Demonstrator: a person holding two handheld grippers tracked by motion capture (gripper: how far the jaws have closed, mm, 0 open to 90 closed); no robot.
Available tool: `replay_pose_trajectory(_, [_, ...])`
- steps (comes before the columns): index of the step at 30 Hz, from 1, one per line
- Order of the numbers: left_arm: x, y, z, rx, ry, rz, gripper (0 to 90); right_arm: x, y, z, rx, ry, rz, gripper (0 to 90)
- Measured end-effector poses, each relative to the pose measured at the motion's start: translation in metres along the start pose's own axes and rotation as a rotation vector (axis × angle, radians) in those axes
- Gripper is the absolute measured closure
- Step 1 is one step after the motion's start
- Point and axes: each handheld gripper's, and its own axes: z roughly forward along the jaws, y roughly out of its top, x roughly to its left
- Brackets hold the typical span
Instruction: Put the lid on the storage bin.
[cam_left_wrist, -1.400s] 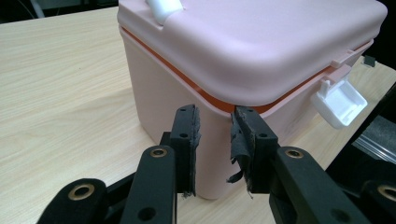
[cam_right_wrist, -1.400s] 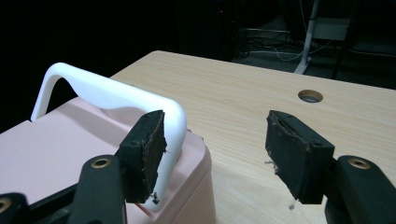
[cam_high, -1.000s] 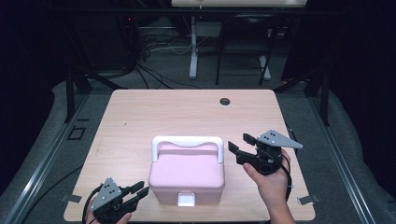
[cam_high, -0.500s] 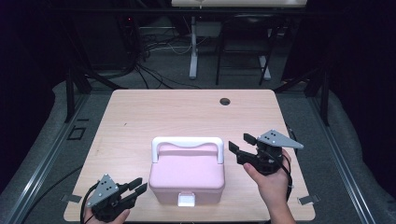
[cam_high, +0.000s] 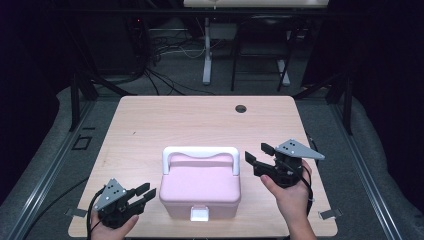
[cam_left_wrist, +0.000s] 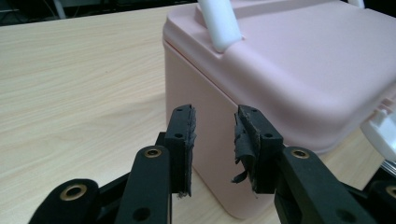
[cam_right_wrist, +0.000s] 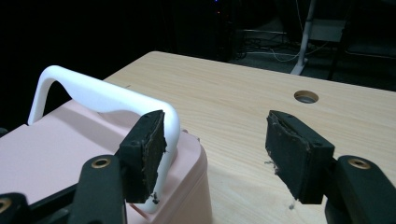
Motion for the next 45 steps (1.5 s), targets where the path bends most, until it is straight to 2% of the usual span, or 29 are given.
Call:
replay_pose_trajectory(6, [0.009,0.008,0.006,-0.001,0.021,0.007,66.1,-0.001,0.0,-0.001,-0.002,-0.001,0.003,37.5])
replay_pose_trajectory(13, [0.025,0.015,0.017,-0.011,0.049,-0.018,65.3,-0.002,-0.001,0.0,-0.004,-0.002,0.006,37.5])
replay_pose_trajectory(17, [0.031,0.017,0.024,-0.004,0.058,-0.004,65.1,-0.003,-0.002,0.0,-0.002,-0.005,0.01,37.5])
replay_pose_trajectory(19, [0.033,0.016,0.026,0.003,0.066,0.003,64.9,-0.004,-0.002,0.0,-0.004,-0.006,0.011,37.5])
replay_pose_trajectory(26, [0.04,0.004,0.033,0.003,0.075,-0.023,64.1,-0.005,-0.004,0.0,-0.003,-0.012,0.012,37.7])
replay_pose_trajectory(38, [0.049,-0.011,0.034,0.025,0.075,-0.039,60.8,-0.01,-0.01,0.004,0.0,-0.037,0.005,38.9])
replay_pose_trajectory(45, [0.06,-0.018,0.035,0.03,0.094,-0.083,54.2,-0.012,-0.013,0.007,0.013,-0.049,0.01,38.7])
